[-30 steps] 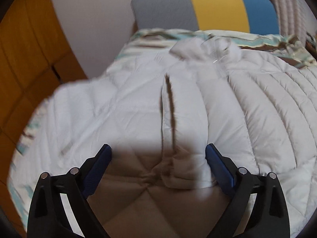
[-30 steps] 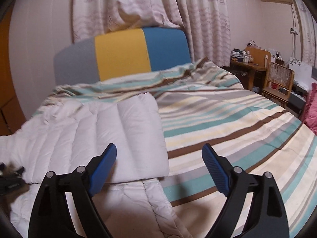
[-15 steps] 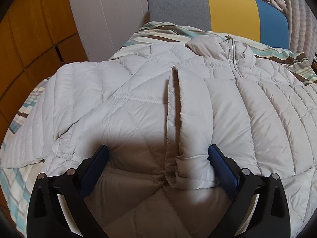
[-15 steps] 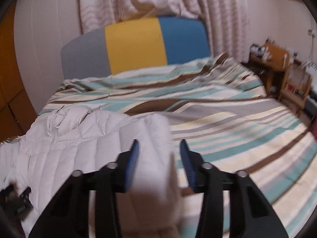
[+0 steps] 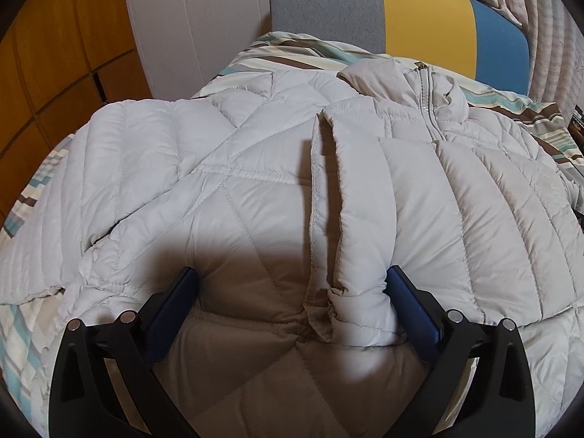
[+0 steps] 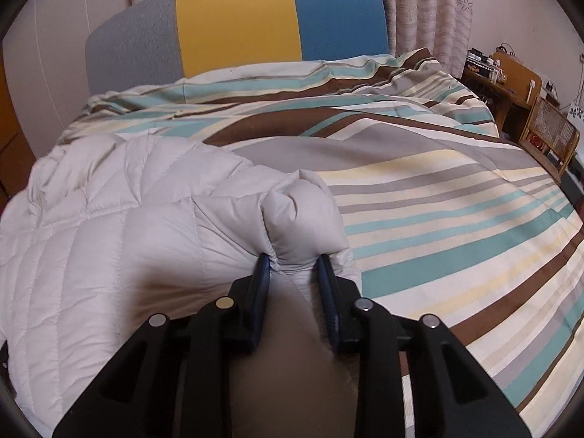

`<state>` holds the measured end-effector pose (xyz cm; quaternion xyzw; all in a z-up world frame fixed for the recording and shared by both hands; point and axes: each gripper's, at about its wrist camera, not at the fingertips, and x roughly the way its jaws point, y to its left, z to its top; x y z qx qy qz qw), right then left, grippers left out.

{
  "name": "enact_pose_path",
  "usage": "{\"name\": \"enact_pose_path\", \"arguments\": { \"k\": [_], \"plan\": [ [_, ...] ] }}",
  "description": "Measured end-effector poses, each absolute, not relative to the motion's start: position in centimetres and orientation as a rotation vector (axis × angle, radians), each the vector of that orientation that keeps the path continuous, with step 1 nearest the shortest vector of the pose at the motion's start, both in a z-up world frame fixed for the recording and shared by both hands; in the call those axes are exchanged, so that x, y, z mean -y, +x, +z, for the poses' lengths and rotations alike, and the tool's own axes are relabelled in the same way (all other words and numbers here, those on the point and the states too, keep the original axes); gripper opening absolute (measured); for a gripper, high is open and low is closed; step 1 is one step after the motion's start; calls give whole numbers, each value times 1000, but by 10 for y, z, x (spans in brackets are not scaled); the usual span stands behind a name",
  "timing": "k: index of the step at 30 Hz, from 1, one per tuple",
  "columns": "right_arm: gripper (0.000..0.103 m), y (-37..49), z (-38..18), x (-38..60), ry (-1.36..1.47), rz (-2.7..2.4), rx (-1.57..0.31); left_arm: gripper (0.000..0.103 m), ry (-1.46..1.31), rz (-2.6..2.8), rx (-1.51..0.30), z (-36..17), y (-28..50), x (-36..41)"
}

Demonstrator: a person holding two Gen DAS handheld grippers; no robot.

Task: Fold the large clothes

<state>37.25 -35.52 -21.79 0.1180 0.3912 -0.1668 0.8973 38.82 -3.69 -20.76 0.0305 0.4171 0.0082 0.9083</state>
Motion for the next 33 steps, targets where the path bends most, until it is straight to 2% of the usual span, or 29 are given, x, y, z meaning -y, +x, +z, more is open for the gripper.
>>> {"name": "enact_pose_path", "arguments": {
  "k": [4,8,12,19,24,29,33],
  "plan": [
    [49,348,-197,361,303,-324,-725,100,60,16,-860,-208,388,37],
    [50,316,-177,353,305,-324,-696,100,58,15,-861,-208,388,37],
    [50,294,-184,342,251,-402,-756,100,59,15,-860,-208,388,37],
    [63,303,-210,333,192,-446,-828,100,53,11,-861,-208,386,36],
    [77,299,-213,337,196,-487,-824,100,36,-1,-870,-207,388,34],
    [83,298,-213,337,187,-504,-823,100,-25,-74,-896,-198,378,20],
    [83,299,-213,335,179,-510,-823,100,-125,-145,-882,-179,359,-9]
  ]
}}
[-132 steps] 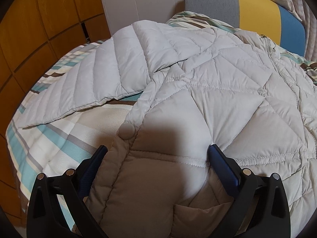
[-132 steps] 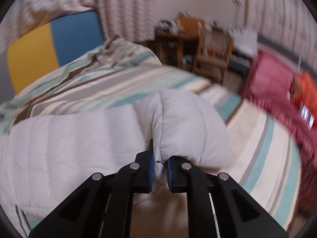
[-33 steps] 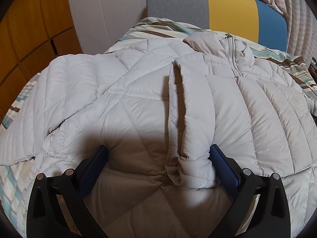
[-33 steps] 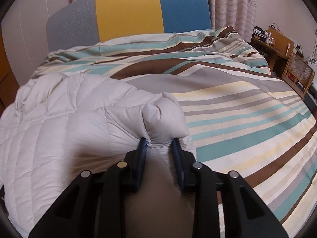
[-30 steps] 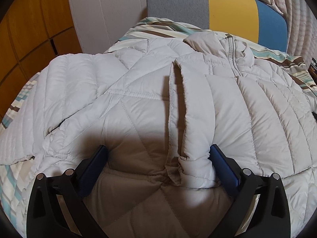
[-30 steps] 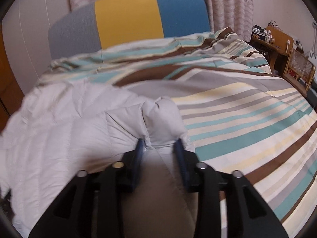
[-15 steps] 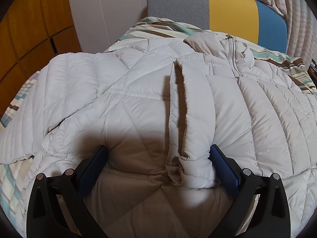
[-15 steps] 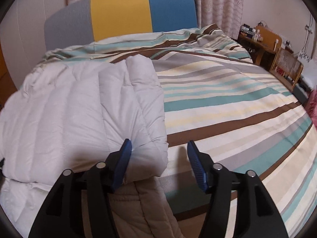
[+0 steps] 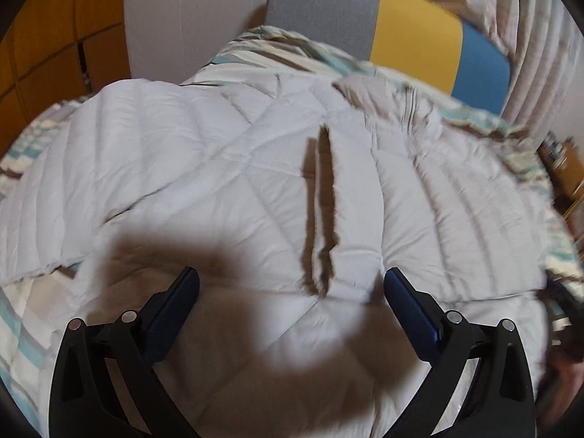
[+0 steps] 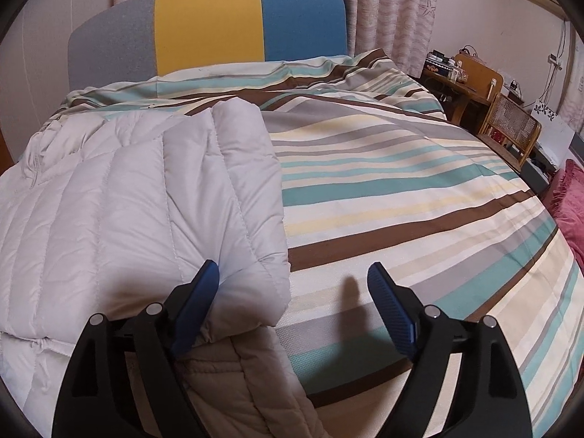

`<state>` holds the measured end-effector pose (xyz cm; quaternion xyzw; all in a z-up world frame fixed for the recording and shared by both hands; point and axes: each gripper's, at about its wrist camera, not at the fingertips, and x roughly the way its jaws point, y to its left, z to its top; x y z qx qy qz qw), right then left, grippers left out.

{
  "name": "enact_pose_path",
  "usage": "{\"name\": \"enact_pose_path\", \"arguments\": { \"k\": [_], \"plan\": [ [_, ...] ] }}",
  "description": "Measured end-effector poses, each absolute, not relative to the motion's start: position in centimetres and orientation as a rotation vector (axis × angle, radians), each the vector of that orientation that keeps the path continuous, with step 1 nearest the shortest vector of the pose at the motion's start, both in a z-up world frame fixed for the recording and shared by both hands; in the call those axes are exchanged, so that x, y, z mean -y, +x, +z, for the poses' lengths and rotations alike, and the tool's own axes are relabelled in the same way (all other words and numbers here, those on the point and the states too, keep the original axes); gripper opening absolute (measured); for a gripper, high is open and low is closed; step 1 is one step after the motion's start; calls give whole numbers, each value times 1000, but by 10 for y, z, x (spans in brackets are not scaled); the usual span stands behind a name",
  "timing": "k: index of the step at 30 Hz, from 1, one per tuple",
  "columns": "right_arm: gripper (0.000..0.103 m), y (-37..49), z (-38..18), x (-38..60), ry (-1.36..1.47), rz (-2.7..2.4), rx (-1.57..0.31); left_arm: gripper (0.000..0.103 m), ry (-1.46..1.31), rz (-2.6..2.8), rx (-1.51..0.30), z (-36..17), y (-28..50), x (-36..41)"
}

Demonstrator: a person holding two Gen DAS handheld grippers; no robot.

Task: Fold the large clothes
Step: 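Reach the left tool to the other sleeve and grasp its cuff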

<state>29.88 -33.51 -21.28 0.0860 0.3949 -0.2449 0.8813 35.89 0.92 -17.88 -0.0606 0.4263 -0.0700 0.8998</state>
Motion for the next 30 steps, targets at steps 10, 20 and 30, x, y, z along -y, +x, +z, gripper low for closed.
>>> {"name": "enact_pose_path", "arguments": {
  "k": [10,20,30],
  "plan": [
    [86,300,-213,335,180,-514,-820,100,-270,156,-778,-149,333,-150],
    [86,299,-213,337,191,-511,-819,100,-713,530,-755,-177,294,-304],
    [88,299,-214,339,200,-513,-819,85,-701,692,-799,-205,307,-336]
  ]
}}
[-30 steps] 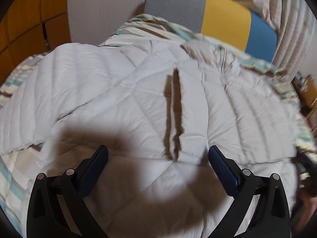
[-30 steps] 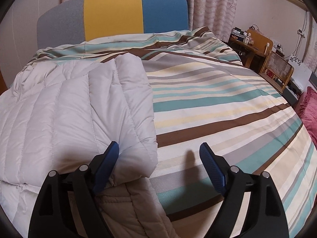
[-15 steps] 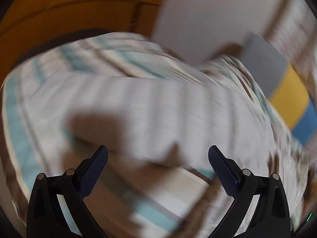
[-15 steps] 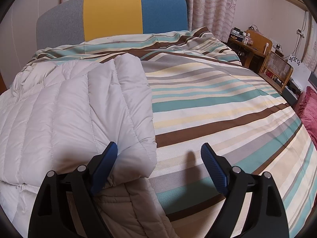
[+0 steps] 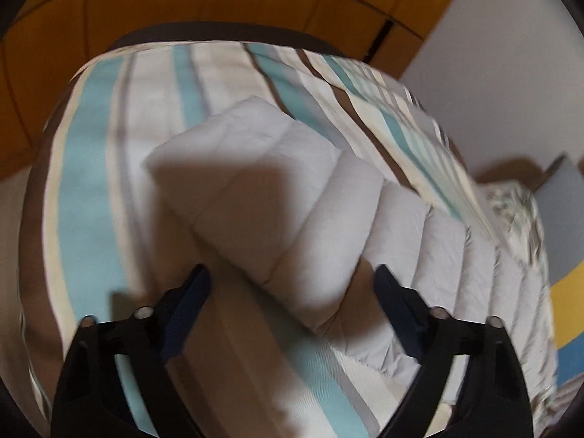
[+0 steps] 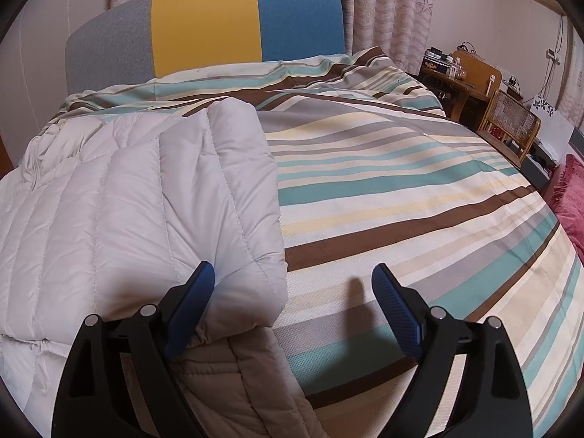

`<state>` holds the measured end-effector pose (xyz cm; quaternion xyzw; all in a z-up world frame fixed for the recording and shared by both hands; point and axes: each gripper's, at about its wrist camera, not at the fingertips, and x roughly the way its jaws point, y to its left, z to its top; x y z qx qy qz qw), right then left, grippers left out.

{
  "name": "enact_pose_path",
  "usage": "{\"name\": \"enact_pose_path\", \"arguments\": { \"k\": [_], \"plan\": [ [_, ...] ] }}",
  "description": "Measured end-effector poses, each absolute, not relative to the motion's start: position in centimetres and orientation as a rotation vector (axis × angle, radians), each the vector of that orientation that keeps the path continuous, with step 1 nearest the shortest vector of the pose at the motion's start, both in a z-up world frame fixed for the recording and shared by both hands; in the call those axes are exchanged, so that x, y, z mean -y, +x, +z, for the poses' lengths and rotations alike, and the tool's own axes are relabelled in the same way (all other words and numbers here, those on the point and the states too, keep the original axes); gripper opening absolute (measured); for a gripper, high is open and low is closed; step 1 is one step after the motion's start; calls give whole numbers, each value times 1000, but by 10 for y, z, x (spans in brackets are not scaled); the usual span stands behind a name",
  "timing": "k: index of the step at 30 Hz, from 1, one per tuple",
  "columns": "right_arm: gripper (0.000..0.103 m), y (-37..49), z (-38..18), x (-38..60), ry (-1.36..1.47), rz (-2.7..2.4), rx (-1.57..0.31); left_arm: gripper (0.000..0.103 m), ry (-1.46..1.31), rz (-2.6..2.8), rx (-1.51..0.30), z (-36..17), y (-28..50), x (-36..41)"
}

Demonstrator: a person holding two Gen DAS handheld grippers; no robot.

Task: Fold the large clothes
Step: 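Reach the left tool to the other sleeve and grasp its cuff, then fold the held sleeve across the jacket body with the left tool, then release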

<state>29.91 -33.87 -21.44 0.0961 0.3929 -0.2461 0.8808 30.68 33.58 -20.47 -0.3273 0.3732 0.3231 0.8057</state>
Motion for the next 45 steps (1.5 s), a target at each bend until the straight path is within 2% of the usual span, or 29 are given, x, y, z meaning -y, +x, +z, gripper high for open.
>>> {"name": "enact_pose_path", "arguments": {
  "k": [2,3,4,5,7,8,21,30,45],
  "plan": [
    [88,299,-214,338,197,-515,-818,72,-651,714,-800,-206,312,-333],
    [88,300,-214,338,196,-516,-818,62,-635,716,-795,-206,314,-333],
    [88,300,-214,338,196,-516,-818,46,-620,717,-795,-207,317,-332],
    [88,300,-214,338,197,-515,-818,41,-615,712,-791,-207,318,-333],
    [88,300,-214,338,197,-515,-818,17,-632,681,-767,-206,317,-330],
    [88,299,-214,338,197,-515,-818,14,-644,665,-753,-205,315,-328],
    [88,300,-214,338,200,-513,-818,13,-442,607,-579,-143,316,-263],
    [88,300,-214,338,202,-513,-817,13,-188,350,-520,-102,338,-162],
    [88,301,-215,341,218,-505,-815,13,235,47,-566,-118,352,34]
  ]
}}
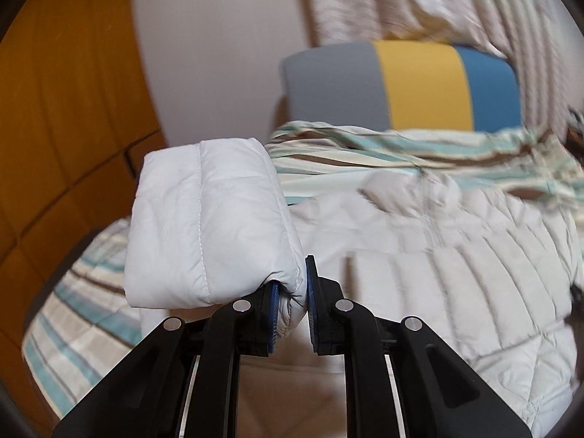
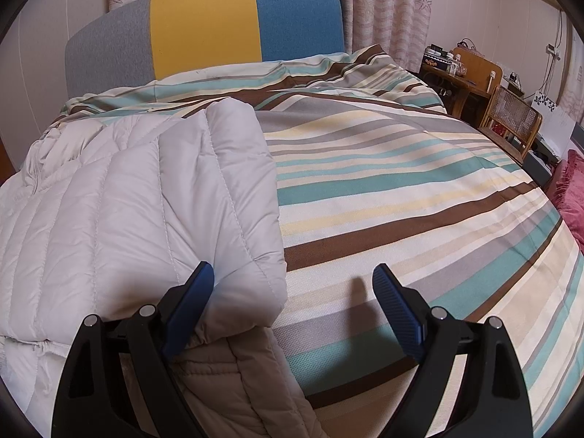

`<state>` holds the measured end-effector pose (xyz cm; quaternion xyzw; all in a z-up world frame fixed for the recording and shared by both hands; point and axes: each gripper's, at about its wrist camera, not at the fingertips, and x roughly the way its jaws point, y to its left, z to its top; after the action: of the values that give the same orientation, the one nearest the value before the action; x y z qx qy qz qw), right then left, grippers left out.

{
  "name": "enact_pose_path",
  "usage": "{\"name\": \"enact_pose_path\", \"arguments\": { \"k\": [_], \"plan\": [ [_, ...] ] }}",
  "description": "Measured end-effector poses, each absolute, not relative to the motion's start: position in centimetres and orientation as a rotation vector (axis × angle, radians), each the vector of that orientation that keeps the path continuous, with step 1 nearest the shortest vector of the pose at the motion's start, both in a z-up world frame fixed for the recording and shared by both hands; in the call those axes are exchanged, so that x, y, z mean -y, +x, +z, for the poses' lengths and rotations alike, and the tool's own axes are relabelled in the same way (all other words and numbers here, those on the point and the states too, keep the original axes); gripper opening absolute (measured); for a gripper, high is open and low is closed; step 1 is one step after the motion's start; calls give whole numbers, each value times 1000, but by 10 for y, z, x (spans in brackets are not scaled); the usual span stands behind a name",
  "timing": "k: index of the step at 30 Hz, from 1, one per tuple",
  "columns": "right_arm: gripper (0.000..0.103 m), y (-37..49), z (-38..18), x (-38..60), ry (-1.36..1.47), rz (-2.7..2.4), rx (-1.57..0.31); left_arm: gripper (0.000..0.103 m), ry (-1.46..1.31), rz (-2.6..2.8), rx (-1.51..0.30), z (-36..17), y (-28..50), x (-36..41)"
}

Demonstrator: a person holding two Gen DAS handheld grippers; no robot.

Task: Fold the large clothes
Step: 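Fold the held sleeve across the jacket body with the left tool, then release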

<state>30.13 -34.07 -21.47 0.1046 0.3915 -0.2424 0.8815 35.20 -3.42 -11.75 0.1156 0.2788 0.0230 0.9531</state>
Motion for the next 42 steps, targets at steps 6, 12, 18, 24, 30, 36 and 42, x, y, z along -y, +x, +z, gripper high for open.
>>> {"name": "enact_pose_path", "arguments": {
  "k": [6,12,18,24,30,36,42],
  "plan": [
    [88,301,-215,341,220,-504,-815,13,315,-58,-613,-139,352,90],
    [88,300,-215,341,219,-504,-815,13,370,-121,-648,-162,353,132],
    [88,300,-215,341,217,-505,-815,43,425,-210,-672,-175,355,164],
    [88,300,-214,341,213,-507,-815,77,416,-291,-575,-160,323,161],
    [88,298,-213,338,198,-512,-807,86,286,-226,-583,-144,319,108],
    [89,289,-202,328,166,-490,-731,86,179,43,-612,-144,332,31],
    [93,284,-170,287,30,-350,-617,90,26,124,-613,-163,313,-20]
  ]
}}
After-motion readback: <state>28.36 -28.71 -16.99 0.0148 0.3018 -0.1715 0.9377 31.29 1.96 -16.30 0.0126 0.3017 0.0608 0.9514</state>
